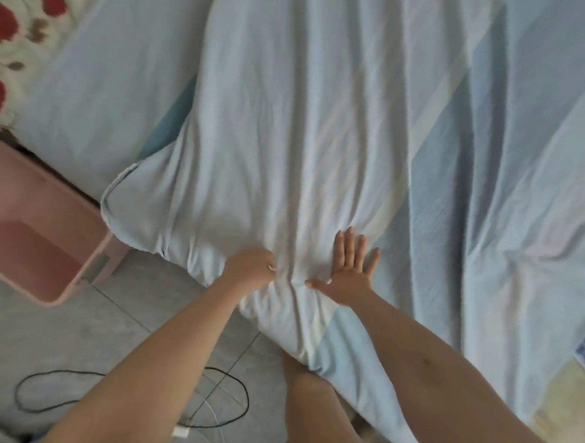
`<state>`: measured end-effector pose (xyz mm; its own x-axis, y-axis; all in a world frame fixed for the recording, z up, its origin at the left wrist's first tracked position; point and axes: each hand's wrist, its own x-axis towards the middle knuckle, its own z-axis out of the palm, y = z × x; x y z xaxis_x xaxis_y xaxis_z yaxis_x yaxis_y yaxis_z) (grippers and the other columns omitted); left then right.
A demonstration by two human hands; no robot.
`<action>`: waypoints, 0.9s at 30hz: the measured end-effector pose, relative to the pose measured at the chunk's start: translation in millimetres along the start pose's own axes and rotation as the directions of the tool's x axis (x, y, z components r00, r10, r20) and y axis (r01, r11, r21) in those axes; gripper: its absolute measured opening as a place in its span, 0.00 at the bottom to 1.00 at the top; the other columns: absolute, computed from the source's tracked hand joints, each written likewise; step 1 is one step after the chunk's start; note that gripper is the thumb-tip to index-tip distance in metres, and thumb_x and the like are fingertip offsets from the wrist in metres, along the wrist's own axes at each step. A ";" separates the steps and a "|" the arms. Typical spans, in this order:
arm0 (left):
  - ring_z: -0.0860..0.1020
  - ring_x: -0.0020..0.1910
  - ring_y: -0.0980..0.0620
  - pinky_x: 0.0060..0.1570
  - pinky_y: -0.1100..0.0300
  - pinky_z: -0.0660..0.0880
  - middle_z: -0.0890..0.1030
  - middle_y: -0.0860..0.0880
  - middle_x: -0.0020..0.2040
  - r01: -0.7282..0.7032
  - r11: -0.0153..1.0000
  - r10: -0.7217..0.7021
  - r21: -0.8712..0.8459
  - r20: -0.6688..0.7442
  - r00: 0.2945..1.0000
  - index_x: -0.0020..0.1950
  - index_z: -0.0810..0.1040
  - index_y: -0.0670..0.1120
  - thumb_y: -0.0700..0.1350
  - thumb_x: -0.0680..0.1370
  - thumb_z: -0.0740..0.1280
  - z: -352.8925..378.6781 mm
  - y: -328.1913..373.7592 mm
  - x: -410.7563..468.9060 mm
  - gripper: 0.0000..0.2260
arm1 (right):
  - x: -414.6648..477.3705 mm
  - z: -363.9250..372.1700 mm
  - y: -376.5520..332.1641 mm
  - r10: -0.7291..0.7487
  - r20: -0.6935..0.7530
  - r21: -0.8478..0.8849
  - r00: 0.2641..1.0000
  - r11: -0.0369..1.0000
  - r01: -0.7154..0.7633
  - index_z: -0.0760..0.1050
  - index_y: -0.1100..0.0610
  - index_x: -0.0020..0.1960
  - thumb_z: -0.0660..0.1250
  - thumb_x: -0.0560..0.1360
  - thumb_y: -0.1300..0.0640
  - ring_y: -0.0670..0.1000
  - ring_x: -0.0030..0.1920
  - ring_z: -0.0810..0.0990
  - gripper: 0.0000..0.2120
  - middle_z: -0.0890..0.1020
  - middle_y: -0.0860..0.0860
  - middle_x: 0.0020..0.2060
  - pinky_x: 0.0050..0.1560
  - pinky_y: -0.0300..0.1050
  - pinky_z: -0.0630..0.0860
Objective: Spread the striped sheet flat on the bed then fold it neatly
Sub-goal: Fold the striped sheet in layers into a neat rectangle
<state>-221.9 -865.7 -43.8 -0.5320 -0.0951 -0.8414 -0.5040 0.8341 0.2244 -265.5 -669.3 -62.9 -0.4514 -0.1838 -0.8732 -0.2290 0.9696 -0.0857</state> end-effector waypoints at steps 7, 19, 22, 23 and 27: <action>0.59 0.70 0.37 0.67 0.46 0.59 0.62 0.37 0.71 -0.011 0.993 -0.058 -0.118 -0.570 0.819 0.71 0.65 0.40 0.42 0.72 0.71 -83.7 -58.8 22.7 0.30 | 8.2 -0.3 2.6 0.007 0.015 -0.013 1.000 1.000 -0.007 0.13 0.54 0.62 0.38 0.56 0.17 0.56 0.62 0.16 0.57 0.16 0.51 0.61 0.59 0.63 0.18; 0.74 0.60 0.39 0.58 0.48 0.68 0.76 0.42 0.61 0.126 0.960 -0.213 -0.251 -0.357 0.910 0.63 0.70 0.43 0.52 0.74 0.69 -165.0 -172.2 67.5 0.22 | 15.7 -36.5 -91.8 0.507 0.021 0.096 0.862 0.857 -0.507 0.32 0.69 0.74 0.60 0.79 0.51 0.66 0.75 0.48 0.43 0.39 0.66 0.74 0.71 0.54 0.59; 0.77 0.52 0.41 0.45 0.55 0.69 0.79 0.42 0.52 -0.059 0.989 0.028 -0.134 -0.219 0.975 0.56 0.75 0.41 0.49 0.77 0.66 -178.2 -178.7 62.0 0.13 | 24.1 -58.4 -143.3 0.616 0.029 0.263 0.787 0.755 -0.601 0.58 0.67 0.73 0.61 0.77 0.54 0.60 0.67 0.70 0.30 0.67 0.61 0.70 0.61 0.48 0.71; 0.77 0.49 0.42 0.42 0.58 0.68 0.79 0.42 0.50 -0.146 0.968 0.101 -0.202 -0.218 0.971 0.54 0.76 0.39 0.45 0.77 0.65 -185.8 -186.5 53.1 0.11 | 27.8 -69.3 -165.6 0.605 0.034 0.342 0.796 0.741 -0.578 0.65 0.64 0.69 0.61 0.76 0.53 0.58 0.64 0.74 0.25 0.73 0.57 0.64 0.57 0.46 0.72; 0.74 0.42 0.48 0.36 0.61 0.66 0.76 0.45 0.44 -0.320 0.804 0.178 -0.501 -0.310 0.934 0.52 0.76 0.40 0.35 0.74 0.61 -214.7 -218.4 6.3 0.08 | 24.3 -125.1 -265.7 0.503 -0.187 0.741 0.844 0.636 -0.215 0.72 0.60 0.50 0.57 0.79 0.50 0.57 0.46 0.78 0.12 0.77 0.52 0.40 0.42 0.43 0.68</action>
<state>-261.2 -1165.1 7.5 -0.7976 -0.1094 -0.5932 -0.5762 0.4289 0.6957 -323.5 -951.6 -1.3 -0.6571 0.3027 -0.6904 0.5905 0.7760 -0.2218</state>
